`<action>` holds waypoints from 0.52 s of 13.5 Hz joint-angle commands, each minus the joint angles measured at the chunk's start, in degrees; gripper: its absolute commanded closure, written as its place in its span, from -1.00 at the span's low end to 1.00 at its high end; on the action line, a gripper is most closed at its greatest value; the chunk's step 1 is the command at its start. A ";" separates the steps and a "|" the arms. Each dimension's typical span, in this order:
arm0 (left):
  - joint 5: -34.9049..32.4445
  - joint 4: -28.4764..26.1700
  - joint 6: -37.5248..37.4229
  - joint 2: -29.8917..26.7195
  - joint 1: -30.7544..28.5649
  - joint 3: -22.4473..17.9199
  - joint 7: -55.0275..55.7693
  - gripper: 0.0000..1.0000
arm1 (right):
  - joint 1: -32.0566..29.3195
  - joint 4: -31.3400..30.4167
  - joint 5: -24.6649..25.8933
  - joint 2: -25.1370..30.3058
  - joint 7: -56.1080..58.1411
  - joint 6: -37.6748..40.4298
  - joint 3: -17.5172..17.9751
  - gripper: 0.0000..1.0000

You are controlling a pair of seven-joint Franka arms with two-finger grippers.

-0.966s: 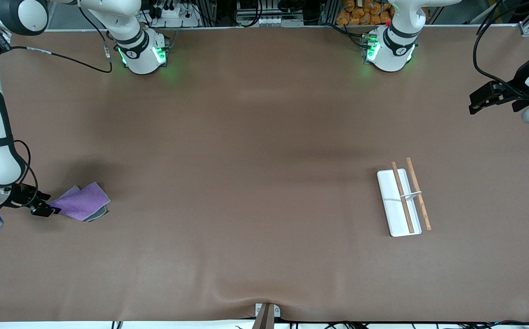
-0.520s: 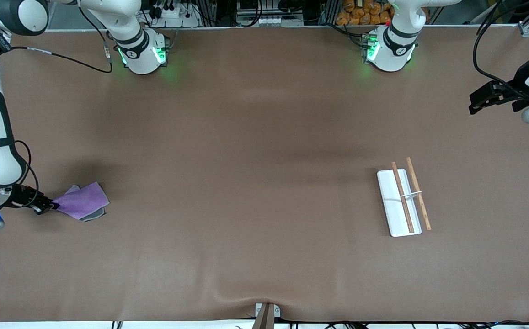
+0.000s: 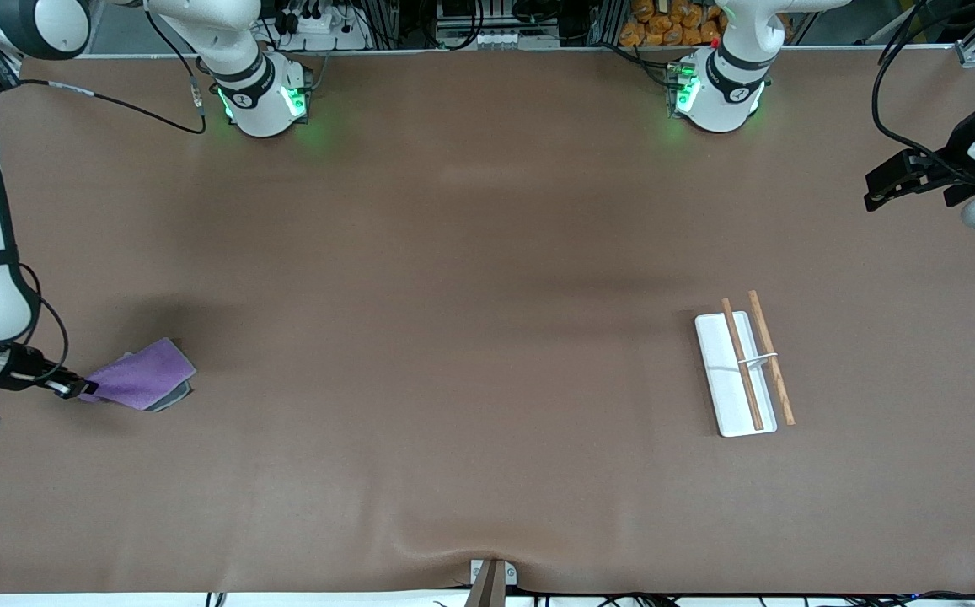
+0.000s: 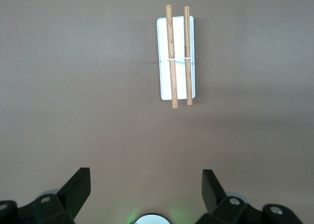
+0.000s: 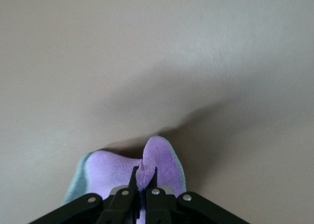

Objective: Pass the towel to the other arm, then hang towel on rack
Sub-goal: 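Close the right gripper on the towel corner and lift it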

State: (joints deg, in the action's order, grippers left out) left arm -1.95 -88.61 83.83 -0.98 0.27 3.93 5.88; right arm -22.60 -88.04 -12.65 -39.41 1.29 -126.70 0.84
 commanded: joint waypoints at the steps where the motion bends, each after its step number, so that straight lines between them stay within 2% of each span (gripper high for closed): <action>1: -0.42 0.28 0.37 0.27 -0.36 0.38 -0.60 -1.00 | 0.79 -0.99 -0.62 5.21 2.92 3.03 0.04 1.00; 7: -0.42 0.37 0.37 0.63 -0.36 0.29 -0.60 -1.00 | 5.19 -0.73 -0.53 12.68 5.74 8.92 0.04 1.00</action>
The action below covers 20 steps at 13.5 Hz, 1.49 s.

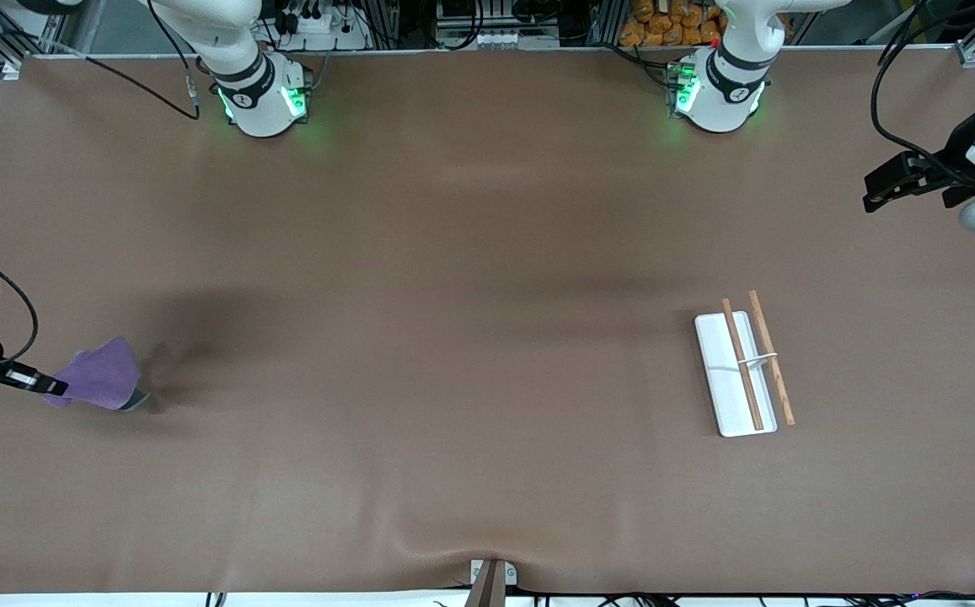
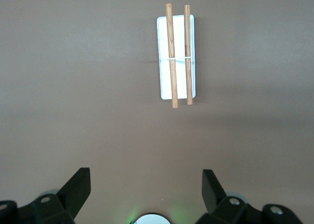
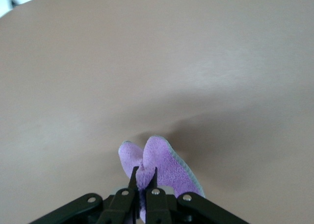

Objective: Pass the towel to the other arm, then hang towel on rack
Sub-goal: 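Close the right gripper on the towel corner and lift it, then carry the towel toward center while the left gripper reaches toward it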

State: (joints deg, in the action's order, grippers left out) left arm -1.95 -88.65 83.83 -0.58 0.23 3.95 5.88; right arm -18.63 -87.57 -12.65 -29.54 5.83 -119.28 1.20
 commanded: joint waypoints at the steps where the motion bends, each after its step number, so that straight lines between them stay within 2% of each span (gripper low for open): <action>1: -0.42 0.50 0.37 0.23 -0.32 0.27 -0.60 -1.00 | 2.18 -1.28 -0.53 3.95 1.20 2.20 -0.32 1.00; 7: -0.25 0.76 2.20 1.62 0.12 0.36 -0.52 -1.00 | 12.19 -1.28 -0.62 8.44 0.94 4.93 -0.24 1.00; 11: 1.24 1.11 6.95 5.22 -0.14 0.27 -0.52 -1.00 | 21.24 -1.20 -1.32 8.62 0.06 5.02 -0.23 1.00; 14: 1.51 1.20 11.16 8.12 0.74 0.44 -0.43 -1.00 | 24.50 -1.20 -1.32 10.03 -3.26 5.81 0.46 1.00; 20: 11.25 1.29 15.74 17.43 4.24 0.45 -0.25 -1.00 | 32.33 -0.76 -1.41 12.13 -16.62 8.18 0.73 1.00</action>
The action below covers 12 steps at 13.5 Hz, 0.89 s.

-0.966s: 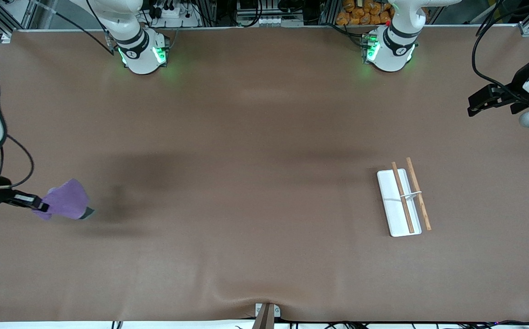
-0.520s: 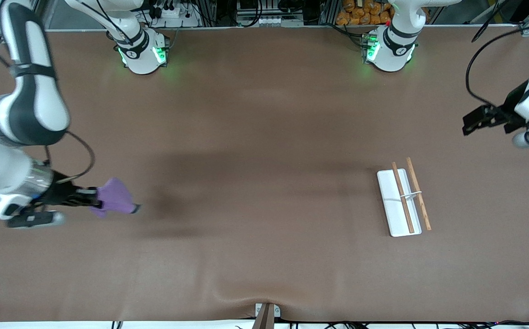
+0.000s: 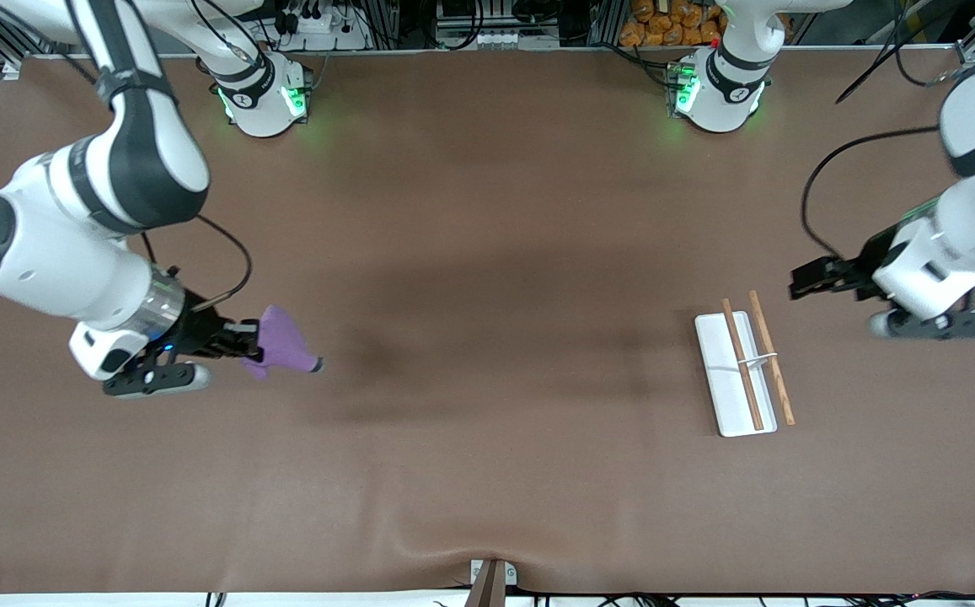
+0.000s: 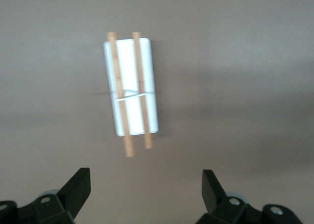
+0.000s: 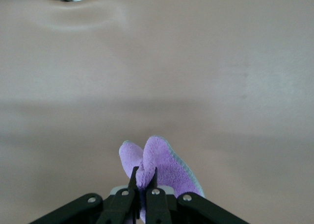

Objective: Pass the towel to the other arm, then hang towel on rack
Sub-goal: 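Carry the towel toward center while the left gripper reaches toward it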

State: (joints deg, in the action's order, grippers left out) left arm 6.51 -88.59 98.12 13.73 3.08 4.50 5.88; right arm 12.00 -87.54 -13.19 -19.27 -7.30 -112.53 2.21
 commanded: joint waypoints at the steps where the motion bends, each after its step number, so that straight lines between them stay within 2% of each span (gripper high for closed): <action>1: 6.02 1.14 2.42 3.75 1.92 -0.11 0.96 -1.00 | 2.50 -0.87 -1.57 2.39 -3.68 2.13 -0.28 1.00; 3: 9.82 1.14 4.61 5.77 5.16 -0.11 4.39 -1.00 | 4.69 -0.79 -5.94 3.10 -5.43 3.10 -0.28 1.00; 6: 10.88 1.92 5.32 8.58 8.43 -0.02 9.31 -1.00 | 6.45 -0.44 -11.14 2.93 -7.90 2.40 -0.19 1.00; 9: 18.34 2.37 5.50 10.70 8.95 -0.02 9.59 -1.00 | 10.23 0.36 -13.61 2.66 -10.26 -0.14 -0.37 1.00; 12: 23.09 3.33 5.76 12.80 9.48 -0.02 9.68 -1.00 | 13.66 0.36 -13.70 2.40 -17.03 -4.62 -0.37 1.00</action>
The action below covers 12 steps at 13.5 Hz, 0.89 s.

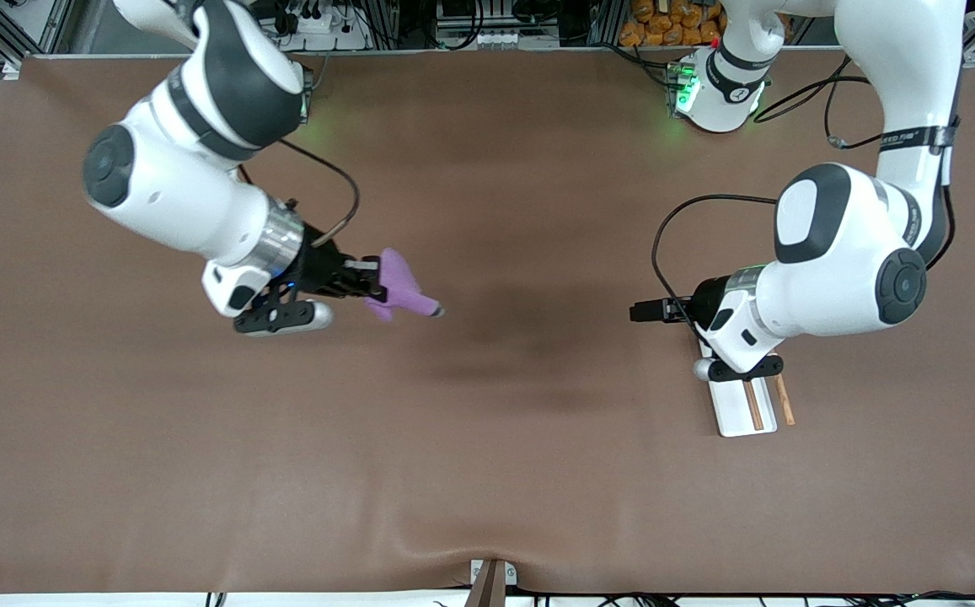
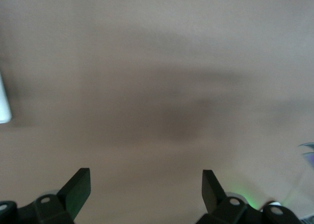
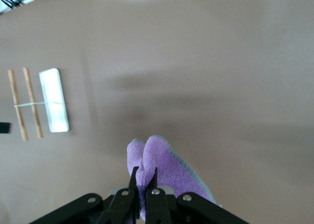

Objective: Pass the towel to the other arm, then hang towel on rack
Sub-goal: 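Carry the towel toward center while the left gripper reaches toward it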

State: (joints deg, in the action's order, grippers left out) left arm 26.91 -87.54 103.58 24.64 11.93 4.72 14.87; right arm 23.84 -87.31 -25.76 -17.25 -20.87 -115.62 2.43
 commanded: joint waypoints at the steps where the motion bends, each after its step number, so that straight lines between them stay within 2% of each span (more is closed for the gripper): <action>1: 4.71 2.46 0.39 2.33 1.43 -0.32 1.64 -1.00 | 2.78 0.12 -1.23 0.29 -5.74 -2.67 -0.59 1.00; 5: 10.26 2.63 0.66 3.83 3.36 -0.32 13.29 -1.00 | 7.61 0.21 -1.58 -0.42 -19.27 -9.69 -0.59 1.00; 7: 10.53 5.52 0.66 5.84 5.03 -0.32 22.70 -0.89 | 10.25 0.21 -1.58 -1.21 -25.51 -14.08 -0.59 1.00; 10: 10.53 6.24 1.88 6.20 7.49 -0.32 30.02 -0.72 | 13.94 0.21 -1.58 -2.79 -33.86 -20.42 -0.59 1.00; 12: 10.53 6.24 2.33 6.91 8.20 -0.32 32.75 -0.48 | 15.97 0.21 -1.58 -3.67 -36.86 -22.88 -0.59 1.00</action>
State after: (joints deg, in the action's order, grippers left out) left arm 36.48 -82.73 105.25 30.24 19.43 4.81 45.08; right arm 38.00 -87.59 -26.15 -20.07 -54.77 -136.54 2.46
